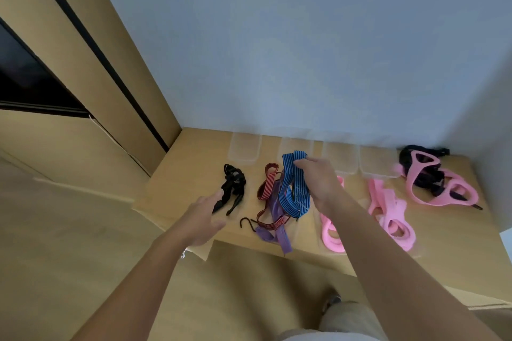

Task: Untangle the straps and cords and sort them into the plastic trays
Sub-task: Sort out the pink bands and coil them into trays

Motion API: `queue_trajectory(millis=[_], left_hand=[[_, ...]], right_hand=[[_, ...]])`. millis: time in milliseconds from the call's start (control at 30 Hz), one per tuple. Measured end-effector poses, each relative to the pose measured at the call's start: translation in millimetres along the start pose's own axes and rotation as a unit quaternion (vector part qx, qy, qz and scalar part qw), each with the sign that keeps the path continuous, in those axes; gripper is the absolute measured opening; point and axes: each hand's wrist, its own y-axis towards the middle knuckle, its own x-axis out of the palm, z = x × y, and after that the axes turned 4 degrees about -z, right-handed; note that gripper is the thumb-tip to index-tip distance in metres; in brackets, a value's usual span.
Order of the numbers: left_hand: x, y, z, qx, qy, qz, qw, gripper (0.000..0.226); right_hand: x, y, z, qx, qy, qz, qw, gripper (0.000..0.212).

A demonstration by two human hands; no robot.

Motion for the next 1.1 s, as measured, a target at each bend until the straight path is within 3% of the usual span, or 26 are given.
queue_trajectory(millis=[400,600,833,933,1000,1100], left_hand=[[-10.2,63.2,-26.9,-0.027,-0.078,-0.018,0.996,0.076],[-21.3,101.1,-32.7,-0.04,-0.068,-0.03,0.996,0.071],[-20.0,135.6,-9.9,-0.005,-0.074,-0.024,0.997,0.063],[-21.5,145.9,2.8,0.014,-0.054,-0.042,0.998,0.063],[-25.6,155.2,8.4,0.026,-0.039,-0.048,0.998,0.063],[-33.1,165.9,18.6,0.045,-0.022,-0.057,0.997,0.064]], right_hand=[[36.2,93.0,95.8,-0.03,-0.241,-0.009,0.97,0.026],[33.1,121.8,128.5,-0.048,-0.356,0.055,0.932,0.021],[40.0,115.3,146.2,-0.086,-0.373,0.143,0.913,0.036],[41.3,106.8,134.5,-0.188,-0.394,0.204,0.876,0.032],[42.2,111.8,138.8,-0.239,-0.405,0.189,0.862,0.019],[40.8,125.5,150.3,-0.223,-0.378,0.156,0.885,0.013]])
